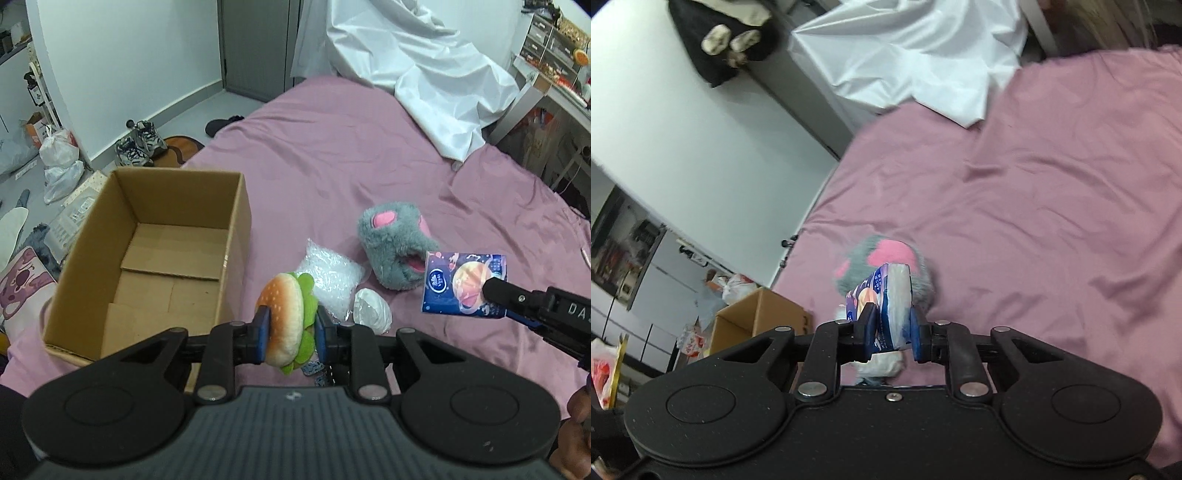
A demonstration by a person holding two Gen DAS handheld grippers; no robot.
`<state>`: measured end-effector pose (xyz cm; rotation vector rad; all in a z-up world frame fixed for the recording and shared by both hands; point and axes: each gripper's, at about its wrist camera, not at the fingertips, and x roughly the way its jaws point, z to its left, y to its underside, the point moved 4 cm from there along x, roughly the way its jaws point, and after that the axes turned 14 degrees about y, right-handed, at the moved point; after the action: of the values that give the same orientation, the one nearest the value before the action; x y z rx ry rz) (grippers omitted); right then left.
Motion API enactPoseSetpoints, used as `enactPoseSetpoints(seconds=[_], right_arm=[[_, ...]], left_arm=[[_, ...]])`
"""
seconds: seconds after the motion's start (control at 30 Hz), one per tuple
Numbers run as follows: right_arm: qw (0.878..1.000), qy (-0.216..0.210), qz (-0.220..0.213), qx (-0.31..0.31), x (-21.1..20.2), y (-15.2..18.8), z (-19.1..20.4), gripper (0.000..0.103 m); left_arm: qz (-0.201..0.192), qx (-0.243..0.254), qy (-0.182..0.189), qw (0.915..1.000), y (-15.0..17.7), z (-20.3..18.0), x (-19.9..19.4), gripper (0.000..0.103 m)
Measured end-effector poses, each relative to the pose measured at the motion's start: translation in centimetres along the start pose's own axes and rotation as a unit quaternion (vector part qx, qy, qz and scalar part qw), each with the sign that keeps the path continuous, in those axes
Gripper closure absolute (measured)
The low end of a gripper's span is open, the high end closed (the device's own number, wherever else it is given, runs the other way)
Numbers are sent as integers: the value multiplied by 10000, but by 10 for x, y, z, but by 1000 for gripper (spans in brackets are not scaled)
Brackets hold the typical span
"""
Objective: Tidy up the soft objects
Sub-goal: 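Lift the hamburger and tissue pack with both tools and carry them over the box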
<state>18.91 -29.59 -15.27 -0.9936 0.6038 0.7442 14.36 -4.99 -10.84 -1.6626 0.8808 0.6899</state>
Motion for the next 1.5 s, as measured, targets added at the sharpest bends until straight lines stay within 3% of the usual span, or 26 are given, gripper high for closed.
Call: enactPoseSetpoints(seconds=[0.37, 0.83, 1.5], right_arm=[[9985, -185, -352, -370, -13, -6, 29, 84], [9918, -724, -681, -800, -22, -11, 96, 84], [9874, -827, -470, -1261, 14, 8, 166, 84]], left_arm=[[-415, -138, -118, 9990, -12, 21, -37, 79], [-833, -655, -241, 9941, -35, 79, -67, 79], [-794, -1283, -133, 9885, -65, 149, -41, 79]])
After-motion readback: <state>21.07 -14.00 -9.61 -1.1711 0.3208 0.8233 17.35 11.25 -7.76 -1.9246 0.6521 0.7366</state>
